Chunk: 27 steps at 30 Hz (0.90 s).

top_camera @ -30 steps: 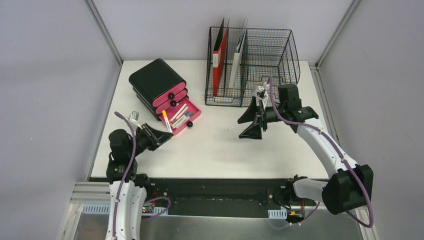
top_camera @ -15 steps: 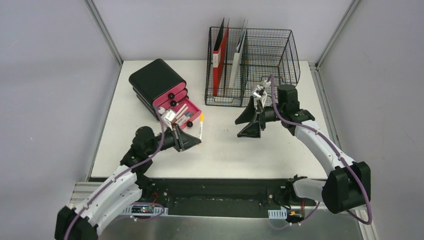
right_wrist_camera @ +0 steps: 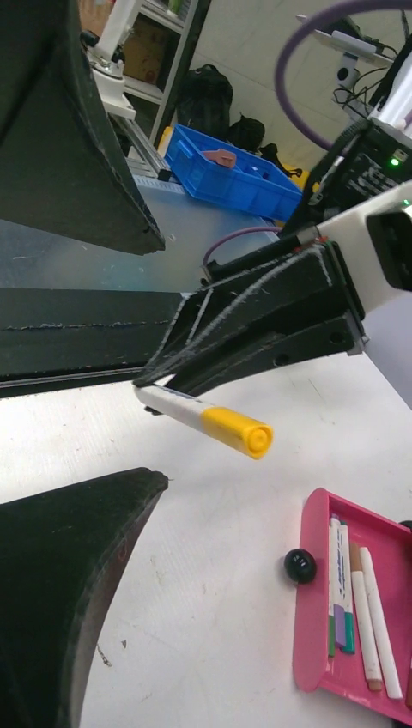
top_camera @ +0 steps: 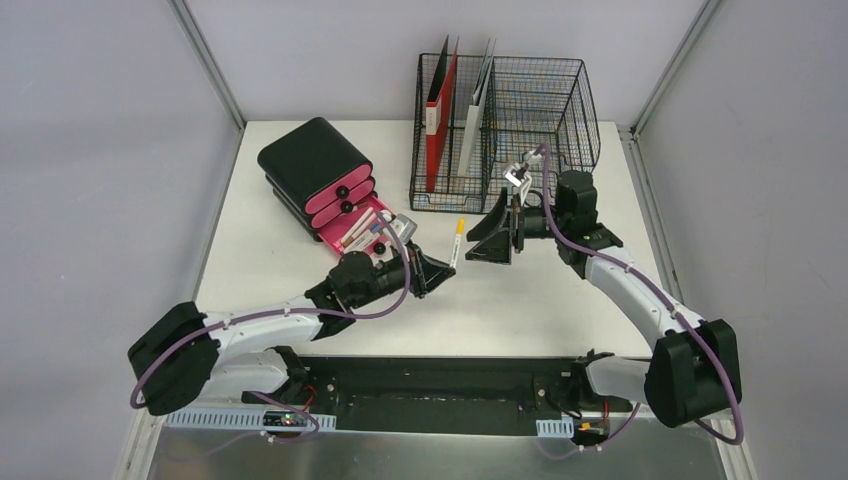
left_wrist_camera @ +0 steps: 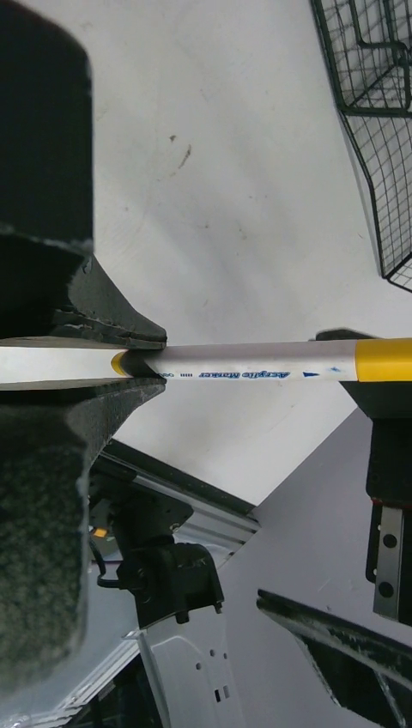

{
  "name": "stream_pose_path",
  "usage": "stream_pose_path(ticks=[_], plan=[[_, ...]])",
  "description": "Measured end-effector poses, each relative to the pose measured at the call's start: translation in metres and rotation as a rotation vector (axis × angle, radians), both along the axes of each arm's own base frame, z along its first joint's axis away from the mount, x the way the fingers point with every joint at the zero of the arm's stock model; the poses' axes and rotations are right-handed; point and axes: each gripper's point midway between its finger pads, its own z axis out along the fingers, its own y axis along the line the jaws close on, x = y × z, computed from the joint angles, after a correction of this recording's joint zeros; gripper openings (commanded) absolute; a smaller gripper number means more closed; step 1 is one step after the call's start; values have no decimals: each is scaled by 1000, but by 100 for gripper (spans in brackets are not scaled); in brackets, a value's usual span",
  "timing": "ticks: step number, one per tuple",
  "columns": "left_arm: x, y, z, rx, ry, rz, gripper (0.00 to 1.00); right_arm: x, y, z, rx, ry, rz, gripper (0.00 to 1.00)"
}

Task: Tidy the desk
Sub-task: Place the stationery in the drawer.

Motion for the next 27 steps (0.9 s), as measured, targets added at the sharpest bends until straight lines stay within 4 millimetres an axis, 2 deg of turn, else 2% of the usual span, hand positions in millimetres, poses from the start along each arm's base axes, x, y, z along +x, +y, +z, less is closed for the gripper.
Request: stream_pose_path(ticks=[6, 10, 14, 17, 19, 20, 21, 24, 27], plan=[[3, -24, 7, -25, -49, 6, 0, 6, 3, 4, 30, 44, -44, 94], [6, -32, 11, -46, -68, 18, 0, 8, 7, 5, 42, 60, -48, 85], [9, -36, 14, -60, -80, 33, 0, 8, 12, 1, 39, 86, -43, 59], [9, -38, 15, -68, -85, 32, 0, 9, 14, -2, 36, 102, -42, 34], [10, -38, 15, -71, -87, 38, 0, 10, 15, -3, 35, 103, -45, 13], [10, -38, 16, -78, -91, 37, 3, 12, 15, -4, 34, 102, -52, 3], [8, -40, 19, -87, -90, 31, 7, 14, 16, -5, 32, 90, -59, 0], [7, -40, 21, -95, -95, 33, 24, 18, 15, -9, 23, 78, -69, 0], [8, -39, 16, -77, -95, 38, 45, 14, 16, -14, 7, 73, -54, 0]])
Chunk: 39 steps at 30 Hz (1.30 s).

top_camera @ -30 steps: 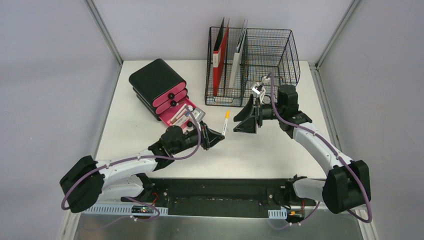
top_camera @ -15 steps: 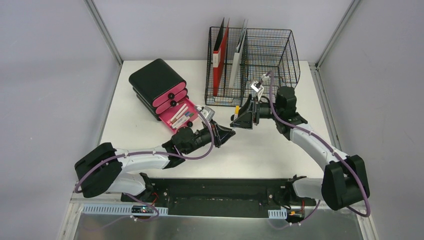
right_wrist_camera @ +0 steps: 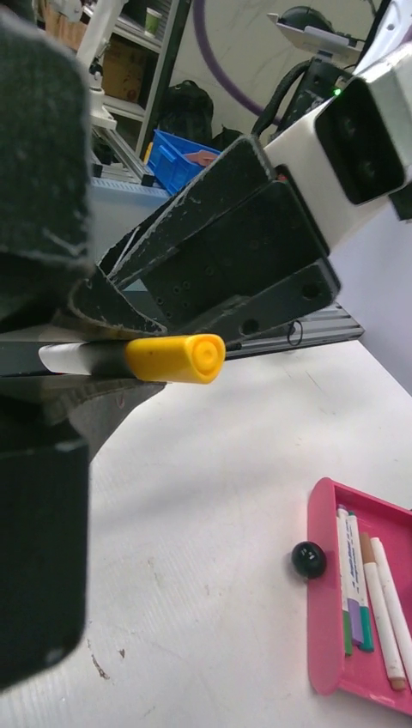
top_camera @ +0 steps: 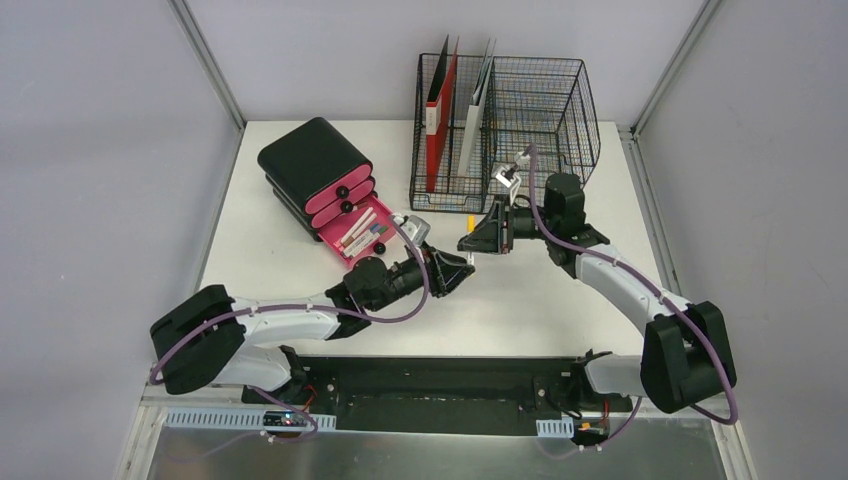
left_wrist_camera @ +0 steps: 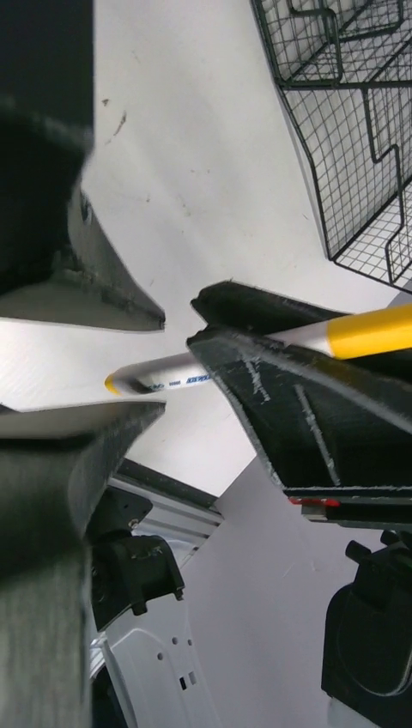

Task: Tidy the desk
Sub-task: Place the stationery in the drawer.

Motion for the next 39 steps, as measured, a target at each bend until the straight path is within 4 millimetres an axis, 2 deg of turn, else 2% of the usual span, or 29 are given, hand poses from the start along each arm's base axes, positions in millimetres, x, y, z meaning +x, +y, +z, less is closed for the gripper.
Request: stream_pose_path(ticks=[2, 4, 6, 9, 12, 17, 21, 24, 28, 32, 35, 39], plan=[[0, 4, -1, 17, -9, 10, 59, -3, 0, -5, -14, -2, 16, 0], [1, 12, 0, 28, -20, 32, 79, -8, -1, -10, -28, -10, 40, 0], [-1, 23, 2, 47, -33, 55, 92, -13, -3, -14, -43, -33, 73, 0], [-3, 46, 9, 70, -58, 106, 99, -20, -7, -18, -68, -93, 133, 0], [-7, 72, 22, 83, -83, 161, 99, -19, -10, -18, -108, -165, 175, 0], [-7, 136, 42, 105, -117, 330, 99, -12, -11, -23, -218, -278, 235, 0], [4, 193, 49, 156, -106, 506, 99, -22, -3, -37, -350, -382, 360, 2], [10, 222, 52, 218, -75, 611, 99, -32, 9, -41, -436, -470, 475, 0], [10, 238, 61, 295, -37, 661, 99, -24, 34, -36, -542, -592, 591, 0], [7, 254, 82, 345, -28, 708, 99, -12, 59, -46, -659, -692, 671, 0], [-1, 277, 104, 361, -60, 763, 99, -8, 72, -58, -741, -743, 725, 0], [-15, 319, 132, 360, -134, 877, 99, 6, 92, -70, -840, -834, 774, 0]])
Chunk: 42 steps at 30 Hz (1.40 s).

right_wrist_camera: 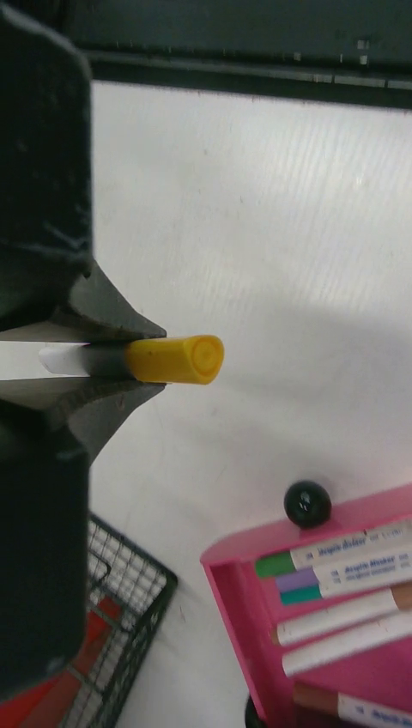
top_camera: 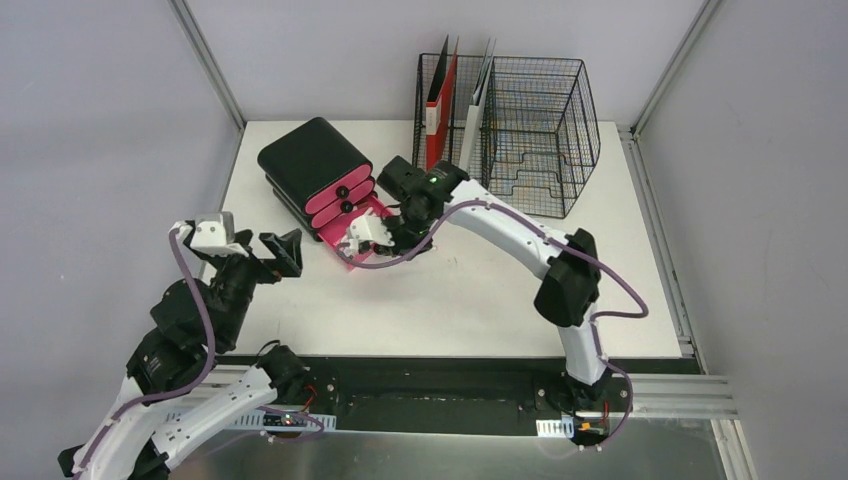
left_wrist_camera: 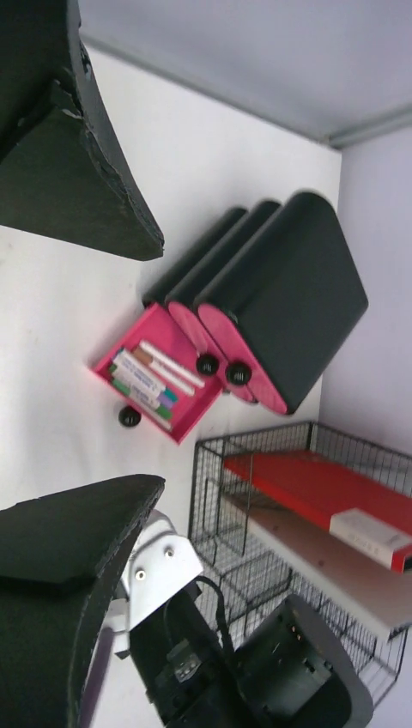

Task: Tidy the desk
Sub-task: Place the stationery in the drawer.

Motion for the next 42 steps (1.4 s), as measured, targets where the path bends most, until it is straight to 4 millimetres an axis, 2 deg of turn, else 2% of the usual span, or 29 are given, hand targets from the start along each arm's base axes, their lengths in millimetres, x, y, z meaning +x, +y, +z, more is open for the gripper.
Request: stream_pose_path(ticks=[2, 5, 11, 14, 19, 24, 26, 29, 31, 34, 38, 42], plan=[[-3, 15, 2, 22, -19, 49, 99, 10, 13, -3, -27, -72, 31, 0], [-1, 24, -10, 87, 4, 103, 99, 23, 29, -5, -59, -184, 80, 0], [10, 35, -42, 236, 91, 197, 99, 28, 55, -12, -128, -368, 208, 0], [16, 43, -49, 268, 130, 259, 99, 33, 67, -19, -147, -430, 250, 0], [20, 77, -57, 247, 187, 435, 99, 56, 84, -33, -159, -534, 273, 0], [17, 106, -62, 157, 210, 568, 99, 86, 107, -30, -118, -671, 266, 1], [17, 113, -64, 119, 217, 592, 99, 94, 115, -29, -98, -711, 260, 21], [21, 117, -69, 78, 235, 599, 99, 104, 129, -30, -63, -756, 249, 62], [25, 115, -73, 65, 250, 584, 99, 107, 134, -32, -48, -770, 237, 78], [28, 110, -76, 55, 257, 550, 99, 109, 135, -36, -35, -763, 208, 86], [31, 103, -75, 42, 250, 514, 99, 107, 132, -39, -19, -711, 157, 88], [34, 95, -75, 26, 246, 470, 99, 96, 117, -41, -19, -602, 104, 88]])
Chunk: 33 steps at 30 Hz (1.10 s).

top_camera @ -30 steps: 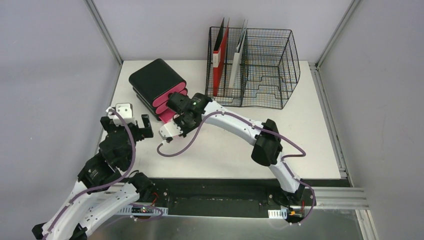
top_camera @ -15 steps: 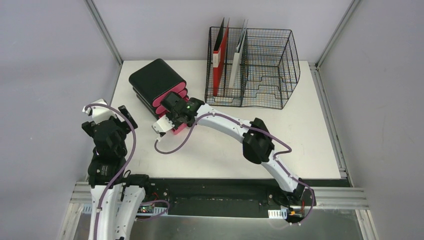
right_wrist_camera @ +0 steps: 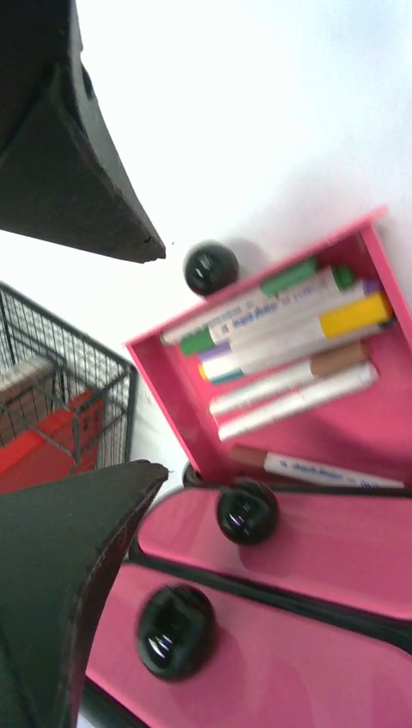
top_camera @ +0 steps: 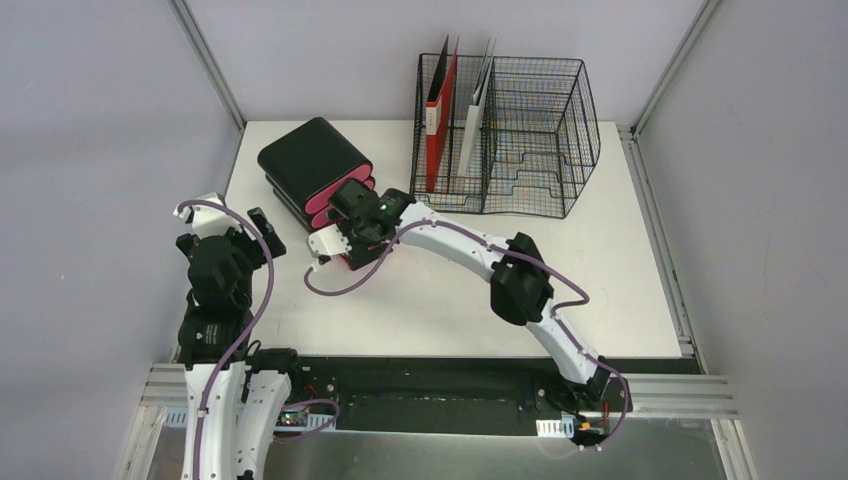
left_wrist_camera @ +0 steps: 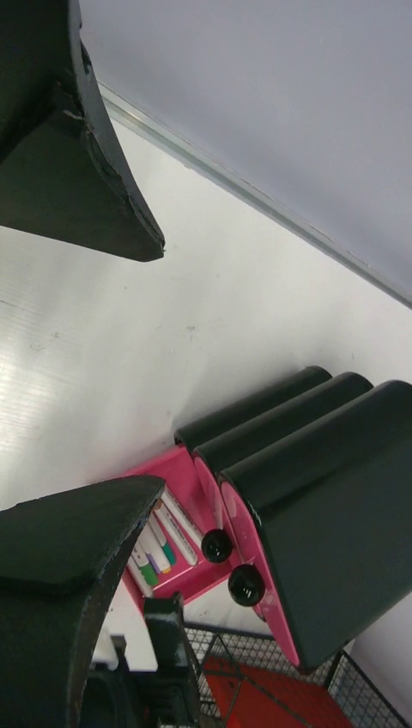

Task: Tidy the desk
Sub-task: Place the stationery in the drawer, then close the drawer in the storage box.

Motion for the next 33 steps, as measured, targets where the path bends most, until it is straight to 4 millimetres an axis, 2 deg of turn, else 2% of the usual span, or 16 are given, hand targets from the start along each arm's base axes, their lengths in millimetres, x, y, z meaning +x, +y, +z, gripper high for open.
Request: stream_pose_path(ticks=[3, 5, 8, 11, 15, 16, 18, 20, 25, 28, 33], plan=[[6, -10, 0, -30, -8, -53, 99, -20, -20, 11, 12, 135, -42, 88], [11, -19, -2, -63, -3, -95, 93, -34, -34, 26, 38, 223, -61, 88], [17, -37, -9, -134, 12, -170, 86, -63, -69, 58, 92, 381, -91, 88], [21, -61, -21, -220, 35, -275, 85, -88, -121, 92, 161, 544, -145, 88], [26, -102, -33, -365, 61, -457, 84, -107, -181, 118, 268, 701, -236, 89], [27, -110, -34, -399, 66, -494, 85, -111, -196, 120, 294, 740, -263, 90], [29, -127, -39, -474, 82, -574, 97, -123, -220, 120, 338, 810, -305, 90], [30, -140, -41, -538, 94, -631, 99, -131, -237, 119, 381, 866, -336, 90], [26, -178, -45, -601, 139, -770, 97, -135, -264, 121, 506, 959, -400, 91], [14, -215, -49, -579, 184, -904, 94, -128, -279, 120, 604, 1017, -441, 91], [7, -261, -83, -476, 333, -1007, 87, -119, -296, 111, 691, 1062, -501, 91]])
